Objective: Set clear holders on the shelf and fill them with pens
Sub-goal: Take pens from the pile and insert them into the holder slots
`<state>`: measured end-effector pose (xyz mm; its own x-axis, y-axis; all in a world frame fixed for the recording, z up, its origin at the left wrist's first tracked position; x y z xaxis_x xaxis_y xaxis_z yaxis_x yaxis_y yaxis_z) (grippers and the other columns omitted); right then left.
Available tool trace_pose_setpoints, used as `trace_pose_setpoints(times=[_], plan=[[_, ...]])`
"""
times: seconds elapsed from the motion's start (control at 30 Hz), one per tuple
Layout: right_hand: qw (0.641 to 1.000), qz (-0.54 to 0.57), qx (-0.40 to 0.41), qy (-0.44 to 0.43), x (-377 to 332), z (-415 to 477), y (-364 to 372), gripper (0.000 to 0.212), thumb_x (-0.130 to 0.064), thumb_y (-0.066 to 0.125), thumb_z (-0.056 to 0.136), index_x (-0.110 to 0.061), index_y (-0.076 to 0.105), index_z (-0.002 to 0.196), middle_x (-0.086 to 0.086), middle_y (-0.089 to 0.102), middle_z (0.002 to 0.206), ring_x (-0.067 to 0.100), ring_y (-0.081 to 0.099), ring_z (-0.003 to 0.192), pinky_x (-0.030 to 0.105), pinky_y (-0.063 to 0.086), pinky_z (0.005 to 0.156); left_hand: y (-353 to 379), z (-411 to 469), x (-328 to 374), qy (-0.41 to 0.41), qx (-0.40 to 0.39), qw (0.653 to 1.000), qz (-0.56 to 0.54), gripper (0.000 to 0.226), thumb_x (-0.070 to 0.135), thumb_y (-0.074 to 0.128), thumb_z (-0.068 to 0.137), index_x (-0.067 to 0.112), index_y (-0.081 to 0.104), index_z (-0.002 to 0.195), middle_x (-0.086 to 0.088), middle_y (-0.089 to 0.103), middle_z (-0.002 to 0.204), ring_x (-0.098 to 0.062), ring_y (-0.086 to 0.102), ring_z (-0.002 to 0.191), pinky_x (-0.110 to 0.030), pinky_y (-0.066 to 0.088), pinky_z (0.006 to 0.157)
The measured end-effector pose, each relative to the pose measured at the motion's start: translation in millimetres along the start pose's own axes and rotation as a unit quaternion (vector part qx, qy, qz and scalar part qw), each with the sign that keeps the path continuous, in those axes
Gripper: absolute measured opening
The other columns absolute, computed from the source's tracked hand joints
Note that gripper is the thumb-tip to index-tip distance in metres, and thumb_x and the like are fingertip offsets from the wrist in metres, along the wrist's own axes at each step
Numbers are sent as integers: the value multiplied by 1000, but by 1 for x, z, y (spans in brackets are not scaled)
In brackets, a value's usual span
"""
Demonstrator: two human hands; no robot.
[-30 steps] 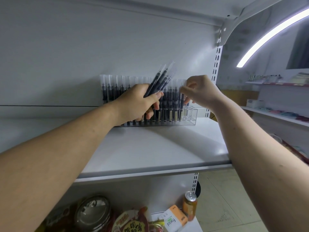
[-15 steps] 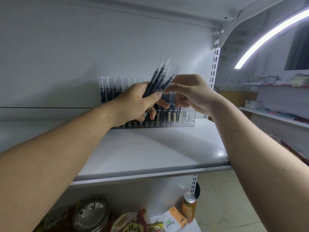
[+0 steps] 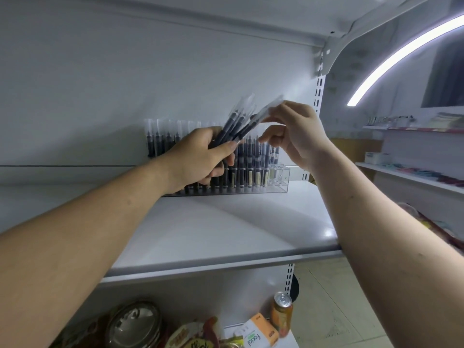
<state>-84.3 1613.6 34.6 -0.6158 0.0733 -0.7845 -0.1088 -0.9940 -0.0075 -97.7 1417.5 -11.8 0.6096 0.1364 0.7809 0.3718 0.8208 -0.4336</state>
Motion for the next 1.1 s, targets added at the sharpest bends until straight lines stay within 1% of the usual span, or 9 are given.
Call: trace_pose_setpoints(times=[0.2,0.33,0.4,0.5,0.57,0.7,0.8,0.93,1.1], plan=[[982,28,180,-54,-10,2,-36,14,-3,48,96,-3,62,99,13,72,82,22,59,55,28,35,50,0,2,-5,-2,-11,1000,29,24,25,50,110,3,54,120,-2,51,81,-17,33,58,-27,27,45],[952,-120,262,-99,-14,0,-56,10,-13,52,101,-13,63,102,4,69,77,14,60,58,26,46,51,0,3,-6,5,-10,999,39,22,25,49,111,7,55,122,-2,50,81,-16,34,58,-28,27,45],[933,-226,256,-112,-11,3,-56,8,-21,54,103,-19,61,101,1,71,78,15,66,65,33,56,66,0,4,-7,9,-10,999,45,19,25,50,110,9,56,119,-3,51,82,-18,34,59,-29,28,45],[917,-327,211,-91,1,11,-52,7,-25,54,105,-23,61,106,1,74,86,19,72,77,39,58,79,0,4,-7,13,-9,998,58,18,26,50,110,10,57,118,-1,53,81,-19,36,59,-30,30,46],[915,-350,184,-79,6,13,-48,6,-26,53,106,-25,59,107,-1,74,88,18,73,78,37,58,73,-1,4,-7,17,-9,998,61,18,26,50,110,11,57,117,0,54,81,-19,37,59,-29,31,46],[924,-347,154,-57,13,13,-45,8,-21,50,108,-20,58,110,1,74,86,1,67,57,13,40,48,-1,4,-6,23,-9,998,61,16,26,51,110,13,58,114,-3,55,84,-19,38,60,-30,31,46],[926,-348,136,-49,16,15,-42,13,-21,49,109,-16,60,115,5,76,88,-2,66,54,14,44,49,-1,4,-6,25,-9,998,65,17,26,51,110,11,58,113,-4,56,85,-22,38,61,-30,32,46],[927,-349,124,-56,13,14,-38,15,-20,48,110,-13,60,118,8,74,88,-6,59,46,9,38,42,-1,4,-7,24,-9,998,63,16,26,51,110,11,58,110,-3,56,85,-19,38,59,-30,30,46],[921,-369,116,-52,13,13,-37,14,-20,48,109,-15,60,116,7,74,85,-2,61,49,15,43,45,0,4,-6,22,-12,997,67,18,26,51,110,10,58,113,-3,56,85,-18,38,59,-29,32,46]])
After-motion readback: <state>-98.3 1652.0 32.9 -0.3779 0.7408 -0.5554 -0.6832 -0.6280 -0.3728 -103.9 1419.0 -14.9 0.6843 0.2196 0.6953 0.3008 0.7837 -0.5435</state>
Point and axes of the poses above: each hand's wrist, its own z-axis towards the middle knuckle, its own y-axis out of the palm, x = y × z, the point moved 7 cm from there along z, towards the middle knuckle
